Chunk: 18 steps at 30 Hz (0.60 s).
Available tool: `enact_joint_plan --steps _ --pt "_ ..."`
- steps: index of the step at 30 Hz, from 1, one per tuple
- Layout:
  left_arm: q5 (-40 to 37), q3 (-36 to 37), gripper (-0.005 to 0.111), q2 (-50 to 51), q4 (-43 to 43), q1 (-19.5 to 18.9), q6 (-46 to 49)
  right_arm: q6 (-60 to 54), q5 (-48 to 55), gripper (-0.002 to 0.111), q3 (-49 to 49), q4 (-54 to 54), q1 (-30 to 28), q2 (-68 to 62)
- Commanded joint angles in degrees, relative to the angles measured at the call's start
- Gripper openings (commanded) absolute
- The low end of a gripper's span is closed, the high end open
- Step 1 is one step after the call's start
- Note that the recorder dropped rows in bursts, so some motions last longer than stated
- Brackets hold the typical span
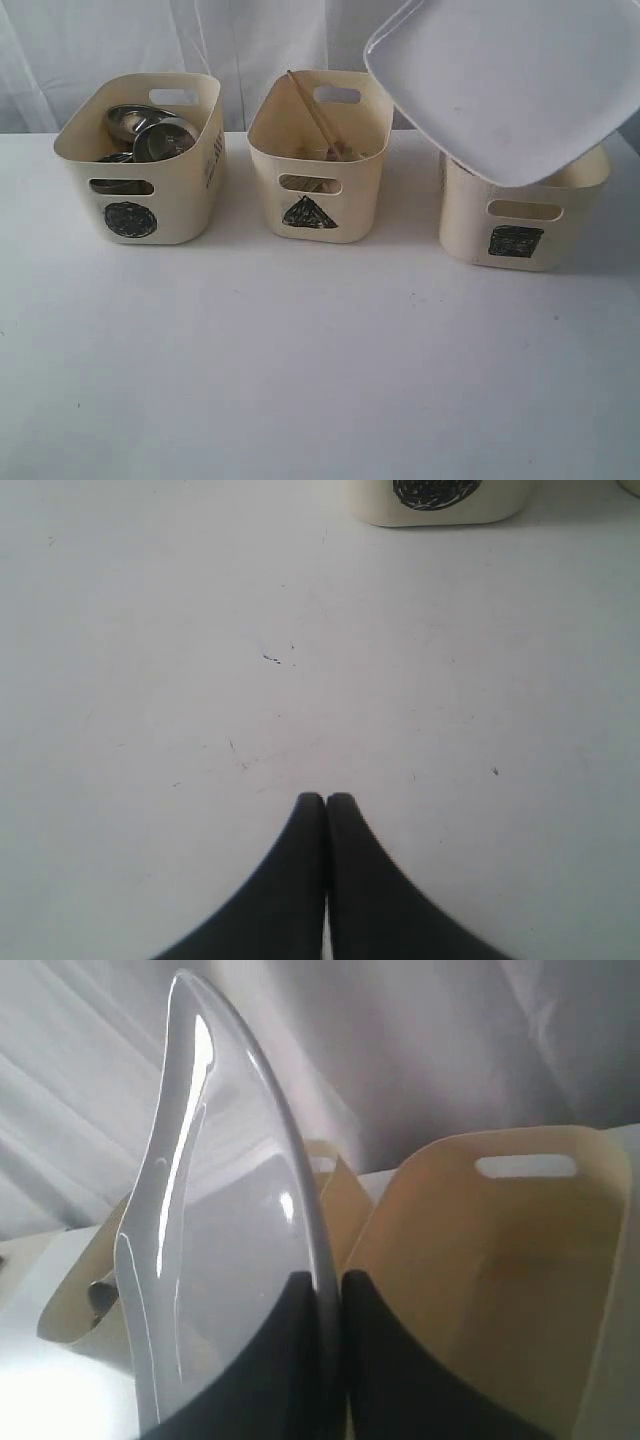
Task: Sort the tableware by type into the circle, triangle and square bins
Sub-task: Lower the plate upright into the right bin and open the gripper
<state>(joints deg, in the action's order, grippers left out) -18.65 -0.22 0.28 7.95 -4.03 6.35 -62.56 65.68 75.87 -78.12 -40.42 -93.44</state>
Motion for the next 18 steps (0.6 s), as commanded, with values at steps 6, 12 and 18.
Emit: enact_joint_plan --steps 6,12,18 --pt "-1.56 0.22 0.0 -0.28 0.28 0.08 -0.1 0.83 -4.38 0.0 1.79 -9.75 -3.61 -1.83" --pt "-1.56 0.22 0.0 -0.28 0.28 0.08 -0.1 -2.48 -10.96 0.0 4.08 -10.02 -3.61 -3.31" --pt "-1.56 0.22 0.0 -0.28 0.28 0.08 -0.1 -5.17 -14.5 0.0 4.76 -9.89 -3.61 -3.77"
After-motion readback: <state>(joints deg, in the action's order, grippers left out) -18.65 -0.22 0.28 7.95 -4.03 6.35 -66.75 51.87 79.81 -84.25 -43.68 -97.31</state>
